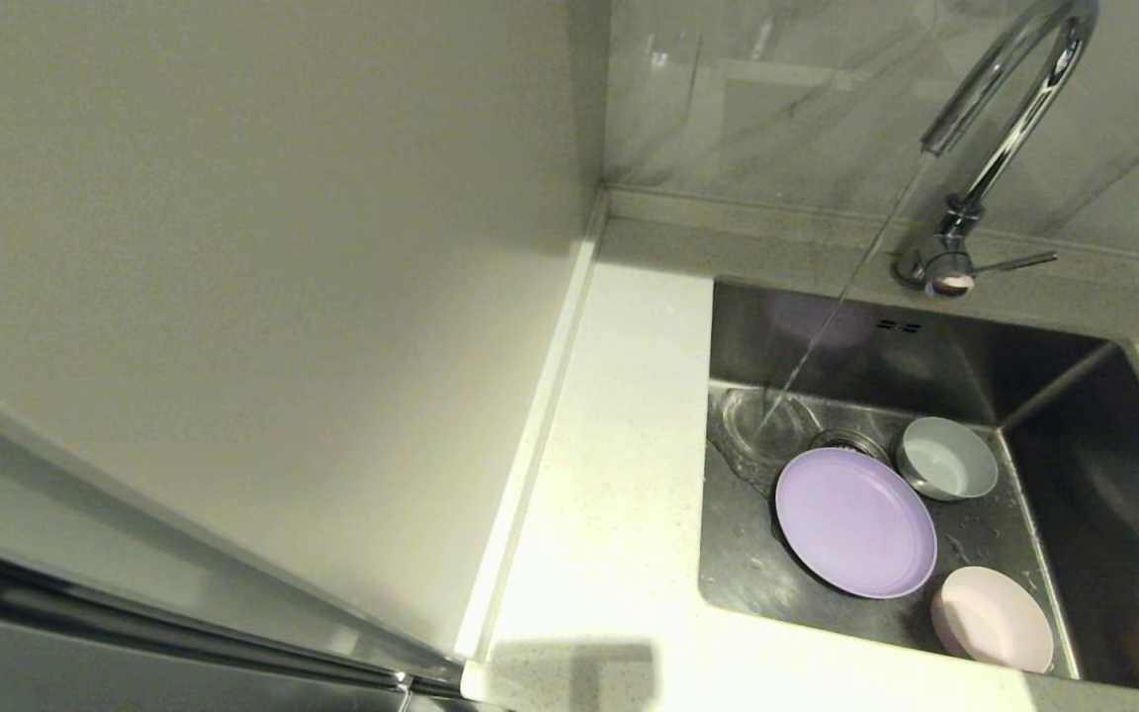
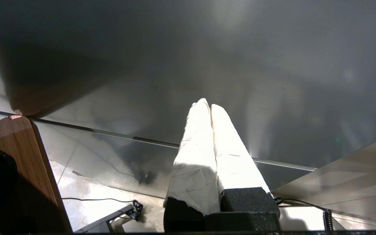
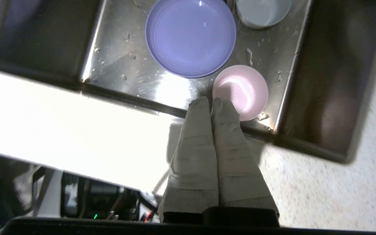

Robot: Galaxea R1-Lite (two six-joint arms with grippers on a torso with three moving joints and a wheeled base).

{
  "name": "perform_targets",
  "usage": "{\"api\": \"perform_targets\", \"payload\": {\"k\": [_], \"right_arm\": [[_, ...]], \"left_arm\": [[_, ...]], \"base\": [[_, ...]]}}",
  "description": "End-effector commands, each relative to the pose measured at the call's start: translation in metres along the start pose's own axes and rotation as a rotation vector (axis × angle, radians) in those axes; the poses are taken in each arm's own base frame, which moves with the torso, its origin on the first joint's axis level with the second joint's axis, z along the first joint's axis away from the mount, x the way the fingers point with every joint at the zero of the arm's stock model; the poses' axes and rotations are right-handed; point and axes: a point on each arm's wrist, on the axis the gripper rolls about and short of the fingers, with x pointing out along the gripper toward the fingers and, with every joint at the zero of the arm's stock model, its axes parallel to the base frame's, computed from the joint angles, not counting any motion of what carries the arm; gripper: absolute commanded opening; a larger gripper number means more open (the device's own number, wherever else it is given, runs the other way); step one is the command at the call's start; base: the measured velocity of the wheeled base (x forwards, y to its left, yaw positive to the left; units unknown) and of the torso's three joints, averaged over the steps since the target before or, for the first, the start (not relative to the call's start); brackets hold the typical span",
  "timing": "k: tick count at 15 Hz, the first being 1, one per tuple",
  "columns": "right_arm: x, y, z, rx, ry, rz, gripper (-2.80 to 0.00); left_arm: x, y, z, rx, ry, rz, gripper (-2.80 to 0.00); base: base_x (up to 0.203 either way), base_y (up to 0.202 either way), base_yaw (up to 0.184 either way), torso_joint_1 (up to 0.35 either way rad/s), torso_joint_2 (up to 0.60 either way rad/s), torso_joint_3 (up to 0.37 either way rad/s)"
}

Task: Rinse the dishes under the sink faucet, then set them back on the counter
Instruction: Wait for the water to rinse the bowl

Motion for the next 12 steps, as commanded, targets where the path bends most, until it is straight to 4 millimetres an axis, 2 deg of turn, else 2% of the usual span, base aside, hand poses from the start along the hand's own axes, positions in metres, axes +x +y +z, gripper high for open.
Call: {"api": "perform_targets", "payload": {"k": [1,4,5,8,12], "right_arm": [[-0.038,-0.002,-0.043,-0.003,-0.170,0.003,-2.80],[-0.044,-0.004,-0.085,-0.035,-0.185,-0.012,-2.80],[-0.039,-0.004,-0.093,-0.006,-0.135,-0.024,-2.80],[-0.044,-0.003,-0.102,0.007,-0.179,-0.053,-2.80],[-0.033,-0.002,-0.146,-0.061,-0.251,-0.044,-2.80]], "left_arm": [[0.000,0.000,-0.001,0.000,0.004,0.000,-2.80],[0.000,0.000,-0.001,0.000,0.003,0.000,-2.80],[0.000,0.000,-0.001,0.000,0.004,0.000,-2.80],[0.000,0.000,-0.001,0.000,0.002,-0.001,-2.80],[0.000,0.000,-0.001,0.000,0.002,0.000,-2.80]], "base": [[0.000,0.000,0.000,0.000,0.00,0.000],[0.000,0.000,0.000,0.000,0.00,0.000],[0.000,0.000,0.000,0.000,0.00,0.000],[0.000,0.000,0.000,0.000,0.00,0.000],[0.000,0.000,0.000,0.000,0.00,0.000]]}}
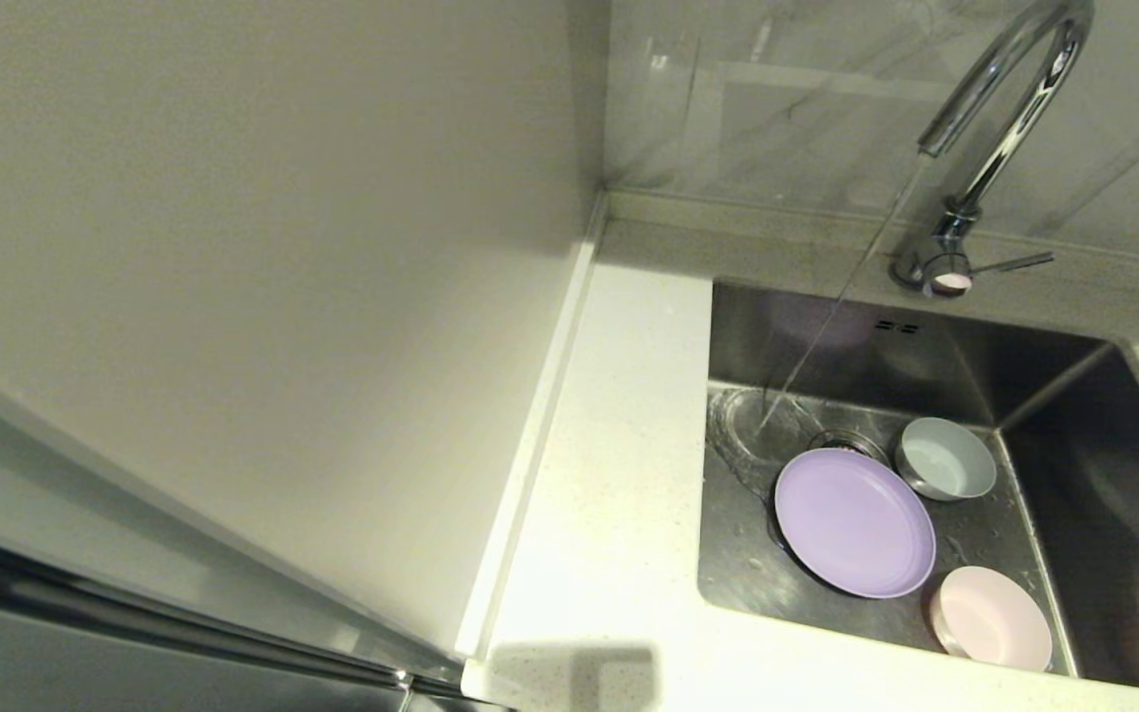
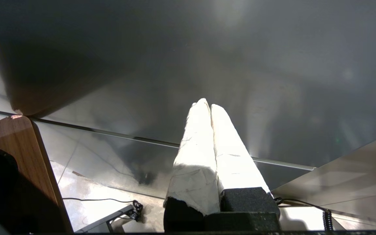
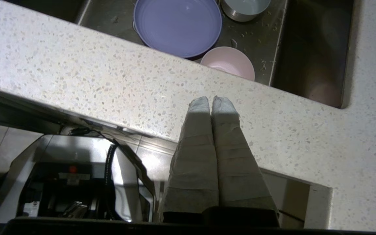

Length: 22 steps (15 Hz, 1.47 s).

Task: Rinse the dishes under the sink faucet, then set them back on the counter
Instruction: Wait for the water to rinse the bowl

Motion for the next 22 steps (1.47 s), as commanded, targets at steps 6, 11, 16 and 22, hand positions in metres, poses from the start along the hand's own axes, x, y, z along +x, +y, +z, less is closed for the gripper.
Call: {"api": "perform_targets", "payload": {"k": [6,11,16,22], "right_arm": [[0.017,0.006,-0.027,0.033,-0.149,0.082,-2.80],[0.023,0.006,-0.024,-0.036,-0.288,0.073,-2.80],[0.024,0.006,-0.026,-0.030,-0.262,0.075,-2.80],[0.023,0.006,-0.026,0.048,-0.263,0.074,-2.80]], "left_arm": [[0.000,0.000,0.000,0.000,0.001,0.000,-2.80],[0.000,0.000,-0.001,0.000,0.003,0.001,-2.80],[0.000,0.000,0.000,0.000,0.002,0.001,-2.80],[0.000,0.000,-0.001,0.000,0.003,0.001,-2.80]], "base": [[0.000,0.000,0.000,0.000,0.00,0.000],[0.000,0.000,0.000,0.000,0.00,0.000],[0.000,0.000,0.000,0.000,0.00,0.000],[0.000,0.000,0.000,0.000,0.00,0.000]]}}
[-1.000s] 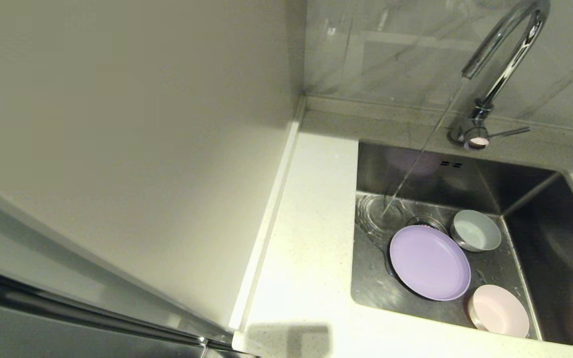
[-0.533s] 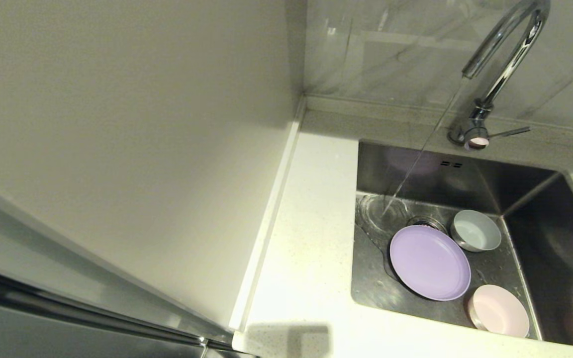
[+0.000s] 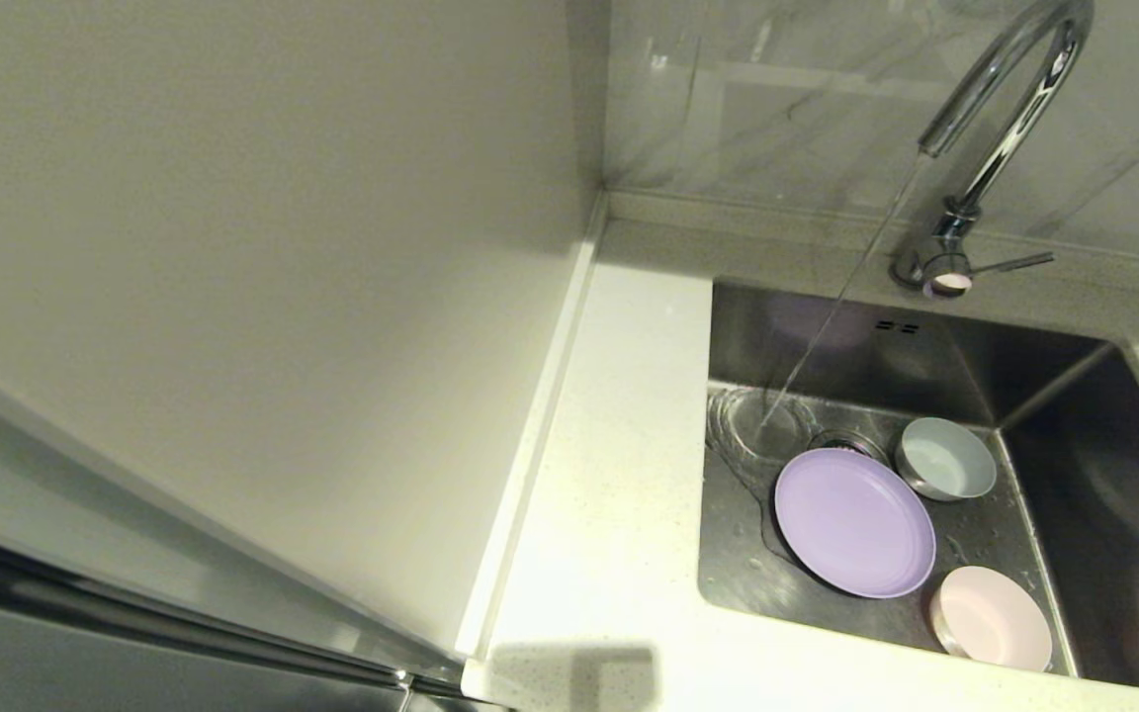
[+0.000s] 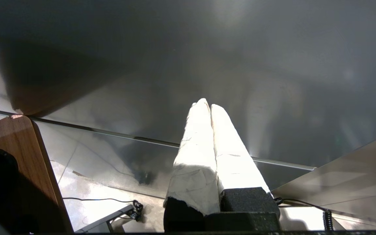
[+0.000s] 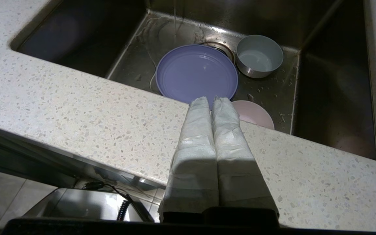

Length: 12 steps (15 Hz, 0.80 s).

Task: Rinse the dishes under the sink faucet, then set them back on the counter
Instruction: Wait for the water to rinse the bowl

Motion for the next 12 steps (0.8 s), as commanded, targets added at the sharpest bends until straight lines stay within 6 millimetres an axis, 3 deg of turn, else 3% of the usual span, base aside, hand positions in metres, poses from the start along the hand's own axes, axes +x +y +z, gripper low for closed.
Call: {"api": "perform_targets", "payload": {"k": [1,12], "right_arm": [[0.0001,0.0000,0.0000,0.004,0.001,0.001,-2.80],[0.0001,-0.0001,0.0000,0.008,0.001,-0.002,-2.80]], "left_arm": [[0.0002,0.0000,-0.0007,0.000,0.002,0.000,-2.80],[0.0002,0.0000,-0.0007,0.000,0.002,0.000,-2.80]], "base": [[0.000,0.000,0.000,0.000,0.00,0.000],[0.000,0.000,0.000,0.000,0.00,0.000]]}}
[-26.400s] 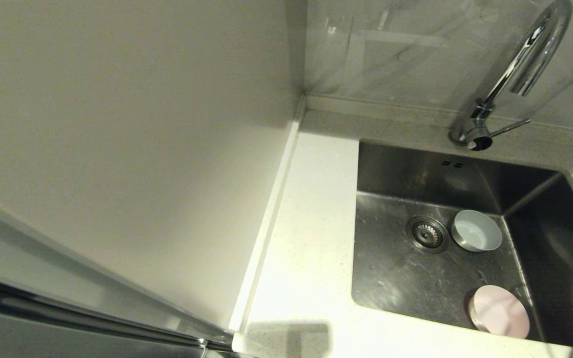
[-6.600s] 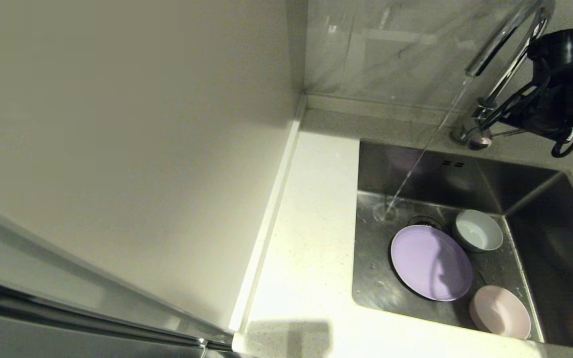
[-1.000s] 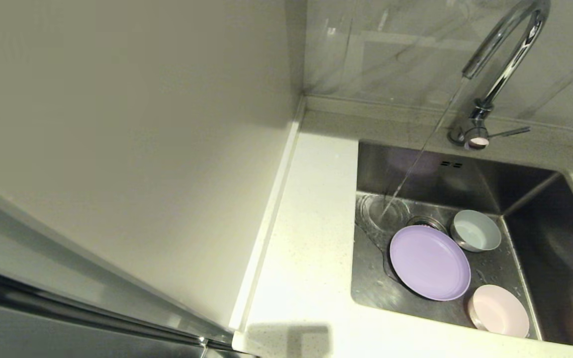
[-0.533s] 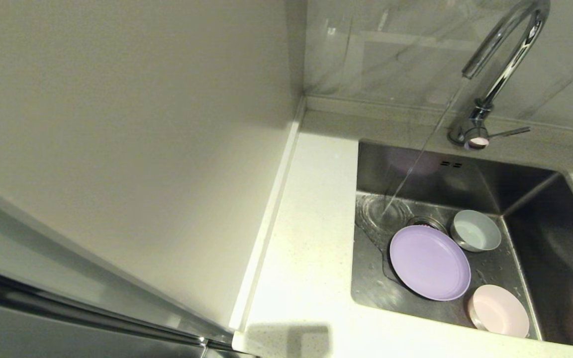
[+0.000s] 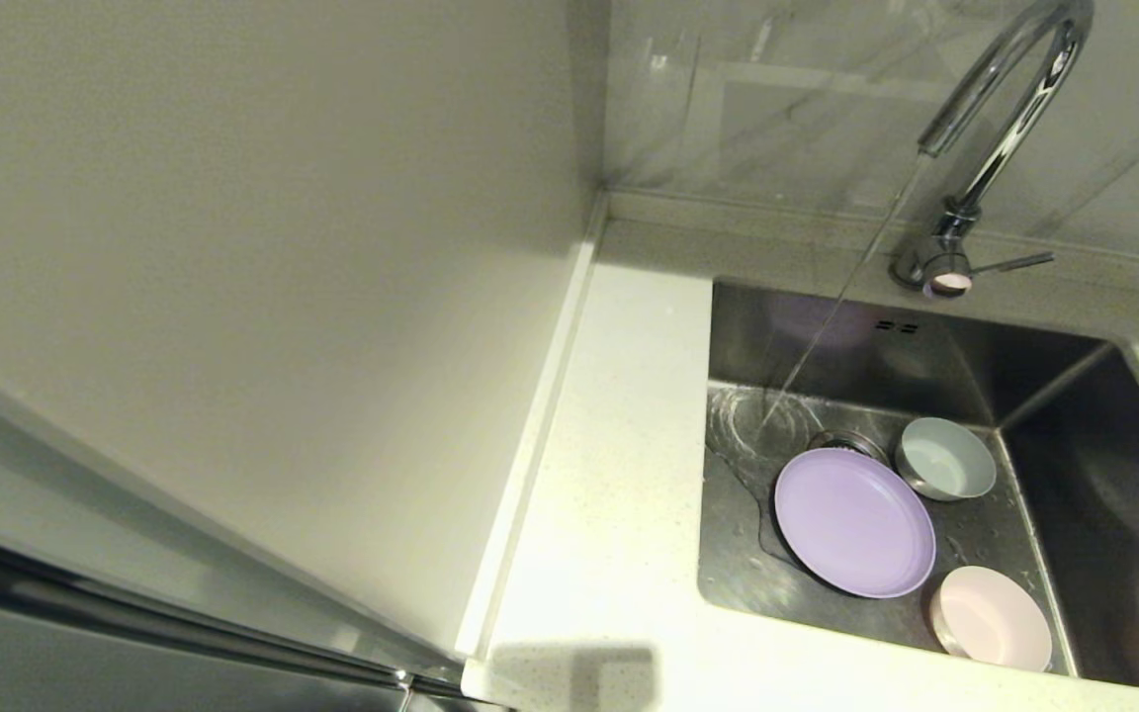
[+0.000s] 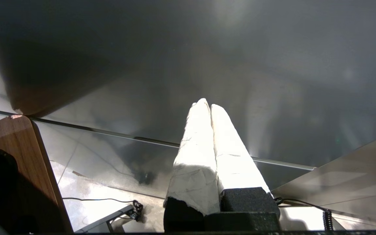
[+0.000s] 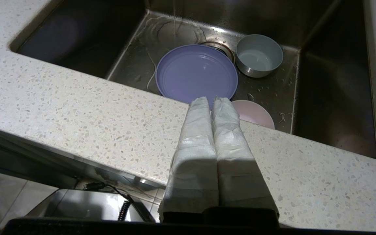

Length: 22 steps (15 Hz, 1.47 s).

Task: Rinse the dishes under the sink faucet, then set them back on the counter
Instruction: Wait for the water to rinse the bowl, then turn off the faucet

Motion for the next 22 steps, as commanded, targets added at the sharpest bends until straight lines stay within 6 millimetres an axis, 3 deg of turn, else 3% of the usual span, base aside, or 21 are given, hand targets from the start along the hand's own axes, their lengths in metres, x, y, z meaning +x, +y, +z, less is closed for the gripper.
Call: {"api": "perform_targets", "payload": {"k": [1,15,17,19,22], "right_arm": [[0.000,0.000,0.000,0.001,-0.001,0.001,-2.80],[0.000,0.000,0.000,0.001,0.001,0.000,-2.80],[0.000,0.000,0.000,-0.063,0.001,0.006,-2.80],[-0.003,0.000,0.015,-0.053,-0.074,-0.001,-2.80],[-0.004,-0.002,0.061,0.036,-0.103,0.000,-2.80]], "left_arm": [[0.000,0.000,-0.001,-0.001,0.004,0.001,-2.80],[0.000,0.000,-0.001,-0.001,0.003,0.001,-2.80],[0.000,0.000,-0.001,-0.001,0.004,0.001,-2.80],[0.000,0.000,-0.001,-0.001,0.002,0.001,-2.80],[0.000,0.000,-0.001,-0.001,0.003,0.001,-2.80]], "base": [[0.000,0.000,0.000,0.000,0.00,0.000],[0.000,0.000,0.000,0.000,0.00,0.000],[0.000,0.000,0.000,0.000,0.00,0.000],[0.000,0.000,0.000,0.000,0.00,0.000],[0.000,0.000,0.000,0.000,0.00,0.000]]}}
